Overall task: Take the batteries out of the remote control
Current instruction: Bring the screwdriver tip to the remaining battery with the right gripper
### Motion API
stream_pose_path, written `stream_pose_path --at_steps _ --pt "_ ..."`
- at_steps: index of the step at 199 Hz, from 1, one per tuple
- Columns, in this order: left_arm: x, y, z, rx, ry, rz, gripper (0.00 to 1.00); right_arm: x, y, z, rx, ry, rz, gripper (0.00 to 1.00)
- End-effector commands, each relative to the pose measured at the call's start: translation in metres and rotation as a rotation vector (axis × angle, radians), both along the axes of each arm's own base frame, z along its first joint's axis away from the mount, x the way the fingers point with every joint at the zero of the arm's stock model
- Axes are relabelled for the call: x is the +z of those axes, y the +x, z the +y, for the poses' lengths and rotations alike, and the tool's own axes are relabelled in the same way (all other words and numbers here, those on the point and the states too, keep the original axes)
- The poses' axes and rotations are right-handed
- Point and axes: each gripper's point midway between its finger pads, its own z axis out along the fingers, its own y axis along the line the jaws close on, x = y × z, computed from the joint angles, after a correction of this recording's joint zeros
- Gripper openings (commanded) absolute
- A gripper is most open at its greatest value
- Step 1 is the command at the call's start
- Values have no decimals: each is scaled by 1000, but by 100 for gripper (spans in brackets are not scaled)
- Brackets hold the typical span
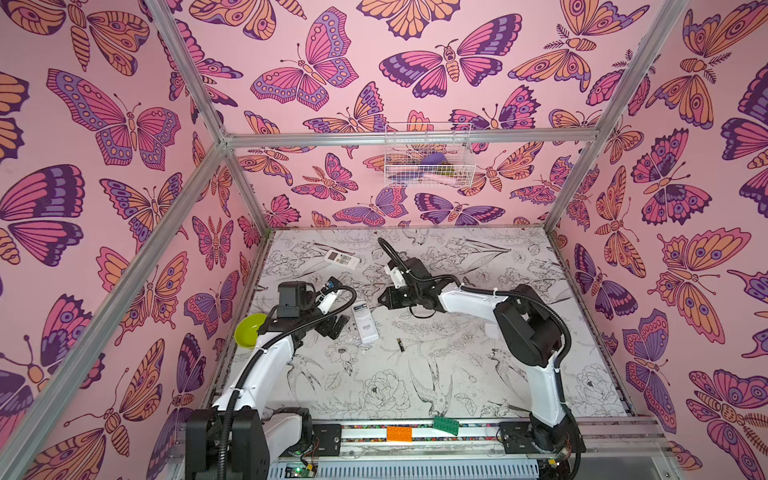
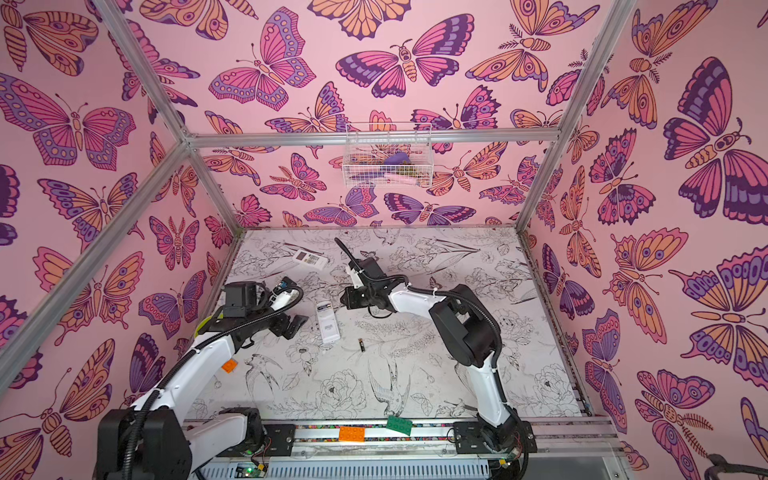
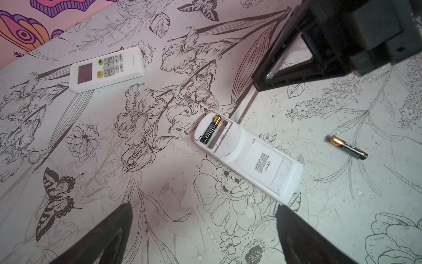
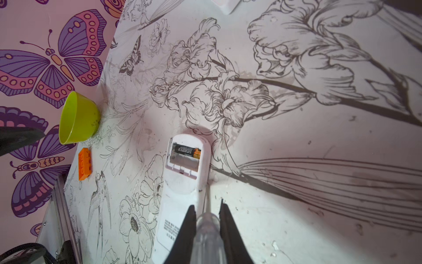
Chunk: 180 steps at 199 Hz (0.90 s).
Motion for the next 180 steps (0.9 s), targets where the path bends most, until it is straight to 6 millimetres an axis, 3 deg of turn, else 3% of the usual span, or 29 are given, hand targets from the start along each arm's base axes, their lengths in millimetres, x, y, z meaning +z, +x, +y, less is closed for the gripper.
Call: stream_pose_path --at_steps 1,59,111,180 --pt "1 -8 -3 -39 -5 -11 100 1 3 12 44 23 -13 0" --pt "1 -12 -4 -70 2 -23 100 3 -5 46 150 97 7 0" --pt "2 -14 -6 -84 -10 -19 100 3 -28 70 260 145 49 0" --pt "-3 -20 -9 -112 -15 -3 100 9 -49 77 310 202 125 0"
